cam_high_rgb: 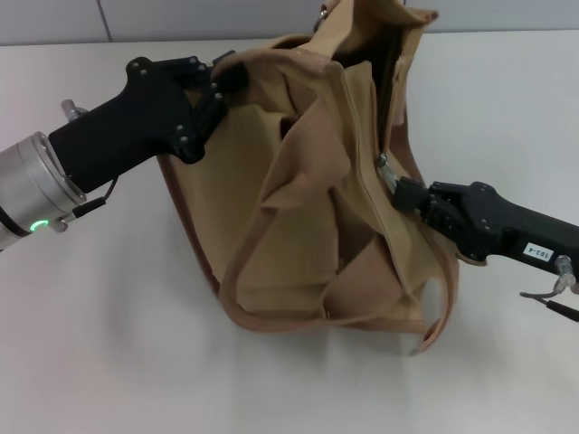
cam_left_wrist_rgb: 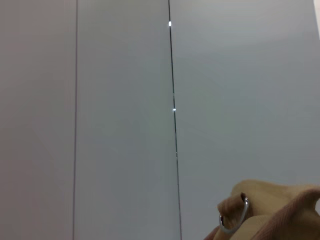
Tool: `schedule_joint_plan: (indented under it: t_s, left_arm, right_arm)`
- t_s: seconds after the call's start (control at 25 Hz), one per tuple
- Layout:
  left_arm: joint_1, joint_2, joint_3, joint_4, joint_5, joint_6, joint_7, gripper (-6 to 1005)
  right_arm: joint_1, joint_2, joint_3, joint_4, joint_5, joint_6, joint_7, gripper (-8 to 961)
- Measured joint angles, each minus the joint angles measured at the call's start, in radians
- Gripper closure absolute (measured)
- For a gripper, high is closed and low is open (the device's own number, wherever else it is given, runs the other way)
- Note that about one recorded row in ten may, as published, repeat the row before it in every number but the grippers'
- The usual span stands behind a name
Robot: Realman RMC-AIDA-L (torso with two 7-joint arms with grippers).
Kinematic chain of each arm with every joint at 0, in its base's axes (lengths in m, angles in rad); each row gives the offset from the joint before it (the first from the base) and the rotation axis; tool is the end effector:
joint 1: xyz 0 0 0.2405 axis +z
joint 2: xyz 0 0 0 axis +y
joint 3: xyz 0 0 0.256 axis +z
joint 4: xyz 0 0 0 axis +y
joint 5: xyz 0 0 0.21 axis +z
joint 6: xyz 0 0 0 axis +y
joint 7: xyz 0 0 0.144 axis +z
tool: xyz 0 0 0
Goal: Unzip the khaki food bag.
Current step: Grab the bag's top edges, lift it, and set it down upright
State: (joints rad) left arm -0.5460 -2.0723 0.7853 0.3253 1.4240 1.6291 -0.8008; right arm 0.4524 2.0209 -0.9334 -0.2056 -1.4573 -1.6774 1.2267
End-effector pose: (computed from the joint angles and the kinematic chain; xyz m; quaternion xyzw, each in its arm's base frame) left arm -0.2300 0.3272 -0.0070 -0.8609 -0.0573 -0.4431 0.2432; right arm 0.2706 0.2754 -0.0255 -0.8441 0.3060 0.4329 0.0811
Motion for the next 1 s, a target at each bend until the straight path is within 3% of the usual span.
schedule_joint_plan:
  t_s: [0.28,0.52,1.0]
  left_arm:
    - [0.015,0.001,-0.040,0.000,-0.009,-0.006,0.000,854]
    - [0.029,0.002,-0.079,0.000,-0.011,-0.010,0.000,852]
    - [0.040,0.001,-0.090,0.000,-0.015,-0.016,0.000,849]
  right_arm:
    - [-0.010,-0.017,0.006,0.000,-0.036,0.010,0.009,902]
    - [-0.017,-0.046,0.002,-0.004,-0.068,0.026,0.038,893]
    - [-0.028,-0.078,-0.001,-0.025,-0.136,0.050,0.058,877]
